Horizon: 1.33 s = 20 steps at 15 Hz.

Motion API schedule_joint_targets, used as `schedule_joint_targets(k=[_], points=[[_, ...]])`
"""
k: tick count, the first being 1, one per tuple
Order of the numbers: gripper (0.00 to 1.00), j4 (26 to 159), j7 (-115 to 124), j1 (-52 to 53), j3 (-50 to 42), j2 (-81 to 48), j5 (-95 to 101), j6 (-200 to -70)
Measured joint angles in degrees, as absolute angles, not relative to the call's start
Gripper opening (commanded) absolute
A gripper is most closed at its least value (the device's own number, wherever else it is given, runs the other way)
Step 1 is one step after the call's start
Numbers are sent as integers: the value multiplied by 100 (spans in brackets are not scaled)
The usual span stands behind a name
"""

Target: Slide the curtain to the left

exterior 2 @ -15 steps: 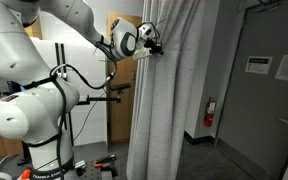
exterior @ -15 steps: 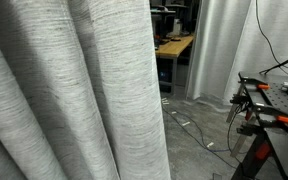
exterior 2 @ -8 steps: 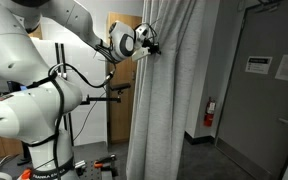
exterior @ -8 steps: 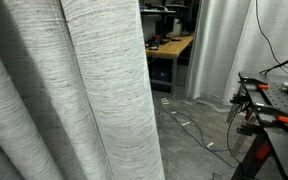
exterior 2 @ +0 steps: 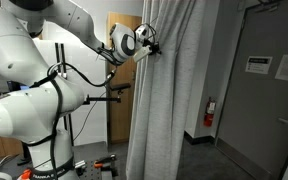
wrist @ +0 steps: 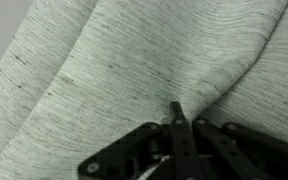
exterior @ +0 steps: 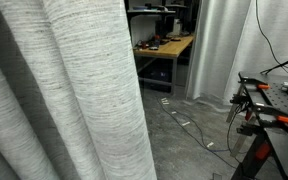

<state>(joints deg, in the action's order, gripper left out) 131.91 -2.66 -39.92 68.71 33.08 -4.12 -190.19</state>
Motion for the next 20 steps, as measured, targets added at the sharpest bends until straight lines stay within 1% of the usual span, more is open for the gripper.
schedule_joint_targets(k=[5,14,20], points=[[0,13099,-266,-4216,7053,3389,-271,-19051],[0,13014,-292,-4802,7569,3638,-207,-19570],[0,13007,-292,-4886,7625,3743,-207,-19564]])
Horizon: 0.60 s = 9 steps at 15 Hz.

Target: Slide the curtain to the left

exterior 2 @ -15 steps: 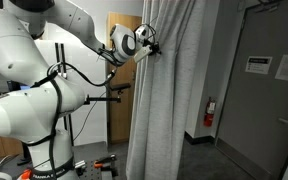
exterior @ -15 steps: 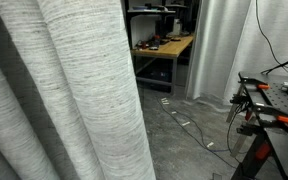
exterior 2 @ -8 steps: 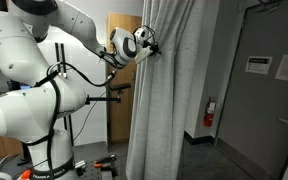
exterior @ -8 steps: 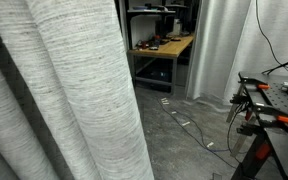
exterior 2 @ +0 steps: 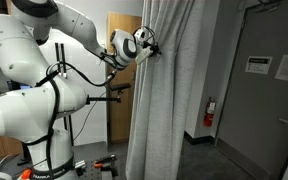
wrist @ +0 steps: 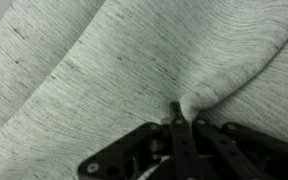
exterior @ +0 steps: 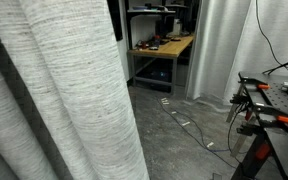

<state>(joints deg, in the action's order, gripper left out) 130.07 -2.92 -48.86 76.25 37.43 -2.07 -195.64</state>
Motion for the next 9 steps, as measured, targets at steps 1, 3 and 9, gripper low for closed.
schedule_joint_targets(k=[1,3,9], points=[[0,13007,-290,-4889,7627,3756,-207,-19562],[0,13009,-289,-4896,7633,3776,-207,-19560],[0,13010,-287,-4900,7646,3784,-208,-19559]])
